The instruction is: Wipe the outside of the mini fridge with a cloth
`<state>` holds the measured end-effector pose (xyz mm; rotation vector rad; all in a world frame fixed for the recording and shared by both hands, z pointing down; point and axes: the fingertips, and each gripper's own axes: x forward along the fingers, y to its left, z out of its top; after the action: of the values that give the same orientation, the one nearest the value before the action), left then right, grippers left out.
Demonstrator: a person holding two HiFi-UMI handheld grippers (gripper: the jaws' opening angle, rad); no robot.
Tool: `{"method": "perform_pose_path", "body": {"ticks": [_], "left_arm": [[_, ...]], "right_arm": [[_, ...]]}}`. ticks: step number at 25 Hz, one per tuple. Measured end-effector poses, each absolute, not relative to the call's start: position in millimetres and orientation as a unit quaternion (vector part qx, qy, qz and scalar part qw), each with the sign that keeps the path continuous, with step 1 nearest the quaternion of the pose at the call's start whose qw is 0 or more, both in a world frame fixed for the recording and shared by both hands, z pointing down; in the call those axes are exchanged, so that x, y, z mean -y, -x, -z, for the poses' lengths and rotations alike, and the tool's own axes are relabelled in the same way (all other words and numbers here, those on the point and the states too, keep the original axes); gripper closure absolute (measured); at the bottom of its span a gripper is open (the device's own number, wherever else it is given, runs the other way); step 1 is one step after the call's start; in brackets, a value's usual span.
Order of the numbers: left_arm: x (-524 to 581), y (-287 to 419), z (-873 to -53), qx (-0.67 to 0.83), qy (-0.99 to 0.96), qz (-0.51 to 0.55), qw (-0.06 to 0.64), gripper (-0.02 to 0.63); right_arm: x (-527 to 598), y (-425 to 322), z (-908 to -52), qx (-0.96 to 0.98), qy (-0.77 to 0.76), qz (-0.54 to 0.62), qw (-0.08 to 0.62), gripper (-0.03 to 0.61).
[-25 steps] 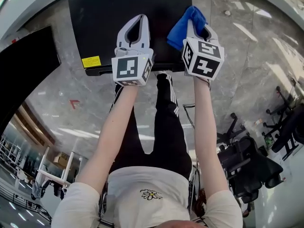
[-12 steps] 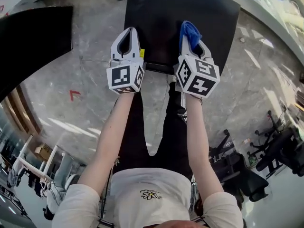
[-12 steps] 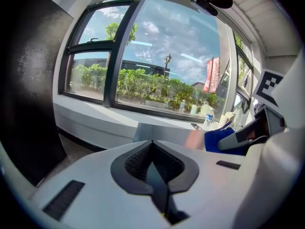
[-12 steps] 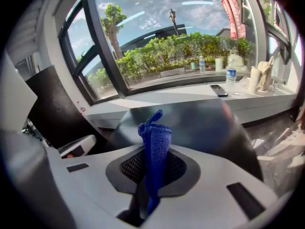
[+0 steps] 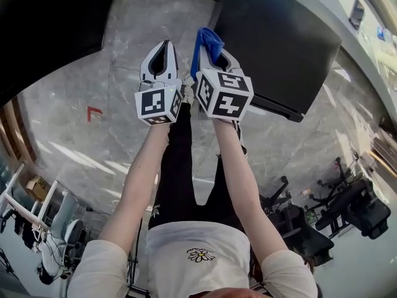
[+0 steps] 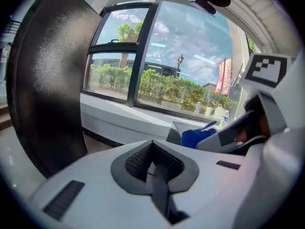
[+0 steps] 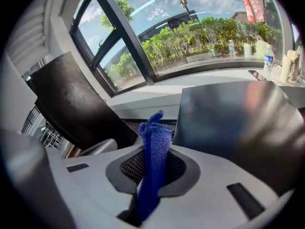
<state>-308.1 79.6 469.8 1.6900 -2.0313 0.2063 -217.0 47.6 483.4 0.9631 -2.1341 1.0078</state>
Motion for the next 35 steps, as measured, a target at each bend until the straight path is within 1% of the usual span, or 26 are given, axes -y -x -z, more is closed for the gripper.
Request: {"method": "perform_pose_path", "body": {"ticks": [3,11,17,23,26,32,35], "left_arm": [[-85,314,-474,0.748,-0.616,-0.079,0.235,0.609],[-85,288,-490,0.758,-0.592,-0.059,0.267,0.609],[-57,253,-481,0.729,-0.632,-0.071,0.253,0.609],[-34,213,-481,0.714,-0.647,-0.076,0.256,0.609],[-26,190,-481,0.703,-0.661,-0.11,0.238,0.609],[-24,179,-487,0.713,-0.65,-0.144,0.221,0.609],[-22,164,-490,0.718,-0.641,-0.151,0.227,0.609]], "right_arm": [[-44,207,-513,0.788,-0.375,-0.367,0.322,0.517],[-37,199,-516,0.787,-0.358,-0.385,0.323,0.516],[-26,176,-514,0.793,-0.37,-0.362,0.323,0.517],[-12,126,-514,0.78,-0.395,-0.38,0.301,0.517],[-6,101,-514,0.78,-0.401,-0.381,0.293,0.516],[3,45,-516,0.775,-0.413,-0.387,0.281,0.516],[6,19,-518,0.774,-0.416,-0.39,0.277,0.516]]}}
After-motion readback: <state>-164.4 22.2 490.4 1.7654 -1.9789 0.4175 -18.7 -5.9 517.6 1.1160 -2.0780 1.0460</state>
